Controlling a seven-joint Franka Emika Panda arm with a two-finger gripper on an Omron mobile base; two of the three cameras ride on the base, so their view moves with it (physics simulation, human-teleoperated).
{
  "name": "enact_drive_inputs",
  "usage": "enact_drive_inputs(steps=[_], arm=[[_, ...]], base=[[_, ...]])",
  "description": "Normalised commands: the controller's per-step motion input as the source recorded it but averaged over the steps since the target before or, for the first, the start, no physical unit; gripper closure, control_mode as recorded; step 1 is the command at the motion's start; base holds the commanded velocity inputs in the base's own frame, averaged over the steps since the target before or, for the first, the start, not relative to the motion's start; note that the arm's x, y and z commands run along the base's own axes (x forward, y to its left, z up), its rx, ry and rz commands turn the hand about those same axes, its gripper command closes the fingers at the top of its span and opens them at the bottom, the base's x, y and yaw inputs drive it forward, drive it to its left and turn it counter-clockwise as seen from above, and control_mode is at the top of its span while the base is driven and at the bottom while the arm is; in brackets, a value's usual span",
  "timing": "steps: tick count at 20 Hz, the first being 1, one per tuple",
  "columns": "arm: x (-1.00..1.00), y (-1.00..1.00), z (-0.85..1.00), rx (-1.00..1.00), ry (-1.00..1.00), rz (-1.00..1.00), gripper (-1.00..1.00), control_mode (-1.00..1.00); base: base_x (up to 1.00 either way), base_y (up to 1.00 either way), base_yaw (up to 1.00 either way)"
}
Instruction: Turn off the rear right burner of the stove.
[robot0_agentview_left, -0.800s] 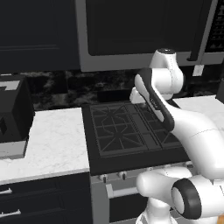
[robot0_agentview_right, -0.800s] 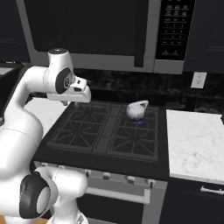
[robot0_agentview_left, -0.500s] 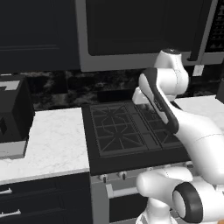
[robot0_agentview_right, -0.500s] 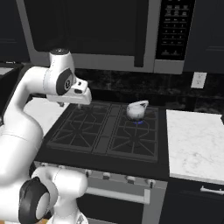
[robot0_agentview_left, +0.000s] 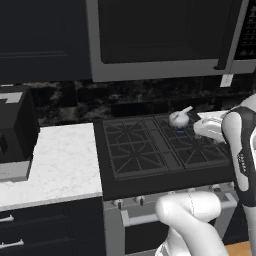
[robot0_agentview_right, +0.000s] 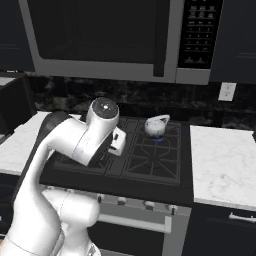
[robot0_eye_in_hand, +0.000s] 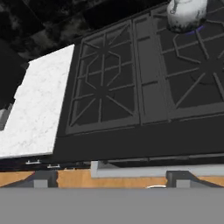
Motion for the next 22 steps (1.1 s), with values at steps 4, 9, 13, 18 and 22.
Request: enact_drive_inputs(steps=[4,9,13,18,22], arm=[[-1.0,-1.0,-0.47,0.22,-0.3,-0.05,-1.0,-1.0],[-0.9,-0.99,-0.52,0.03,-0.22,0.04,-1.0,-1.0],[-0.28,-0.72,-0.35,-0.08,-0.22,0.37,-1.0,-1.0],[-0.17,-0.4,-0.42,-0.26,-0.31,0.44,-1.0,-1.0],[-0.02,-0.09,-0.57,-0.1,-0.34,0.29,-1.0,-1.0]], base=[[0.0,0.0,0.0],[0.0,0.0,0.0],[0.0,0.0,0.0],[0.0,0.0,0.0],[0.0,0.0,0.0]])
